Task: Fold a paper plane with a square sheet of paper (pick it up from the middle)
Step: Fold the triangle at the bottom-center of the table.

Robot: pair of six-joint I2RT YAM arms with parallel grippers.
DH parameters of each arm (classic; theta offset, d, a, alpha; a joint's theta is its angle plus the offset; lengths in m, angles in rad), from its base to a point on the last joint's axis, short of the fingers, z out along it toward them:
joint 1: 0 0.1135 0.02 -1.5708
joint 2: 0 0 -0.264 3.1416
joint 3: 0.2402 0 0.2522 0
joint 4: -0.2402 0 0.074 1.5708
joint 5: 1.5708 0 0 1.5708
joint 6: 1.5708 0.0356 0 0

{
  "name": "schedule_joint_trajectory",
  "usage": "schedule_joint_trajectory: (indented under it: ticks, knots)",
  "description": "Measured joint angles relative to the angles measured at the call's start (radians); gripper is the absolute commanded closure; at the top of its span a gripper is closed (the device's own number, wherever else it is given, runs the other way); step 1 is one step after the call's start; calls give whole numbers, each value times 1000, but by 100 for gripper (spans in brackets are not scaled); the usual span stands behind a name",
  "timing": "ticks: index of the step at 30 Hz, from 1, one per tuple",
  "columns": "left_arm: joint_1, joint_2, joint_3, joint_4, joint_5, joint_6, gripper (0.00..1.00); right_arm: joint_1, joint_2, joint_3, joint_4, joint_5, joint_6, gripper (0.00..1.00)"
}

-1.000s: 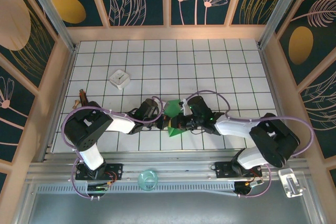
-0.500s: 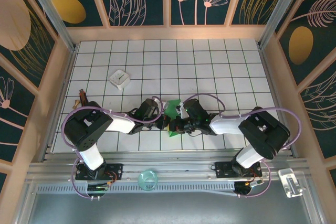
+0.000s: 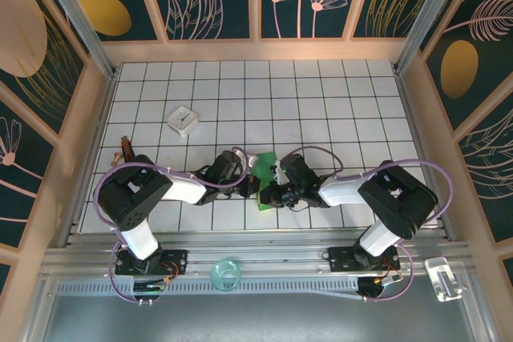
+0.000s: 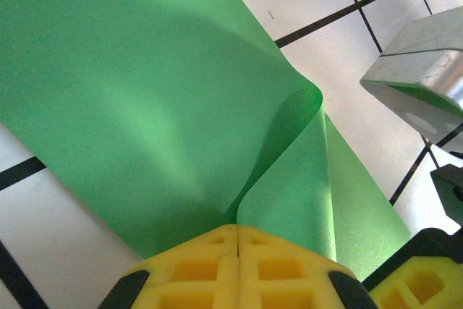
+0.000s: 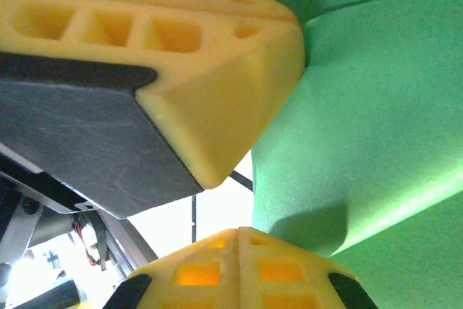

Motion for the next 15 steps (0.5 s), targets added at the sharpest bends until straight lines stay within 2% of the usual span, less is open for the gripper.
schedule_joint_trajectory:
  ticks: [15]
  knots:
    - [0, 2, 1, 0, 0, 0, 100, 0, 18, -21, 39, 0, 0, 100]
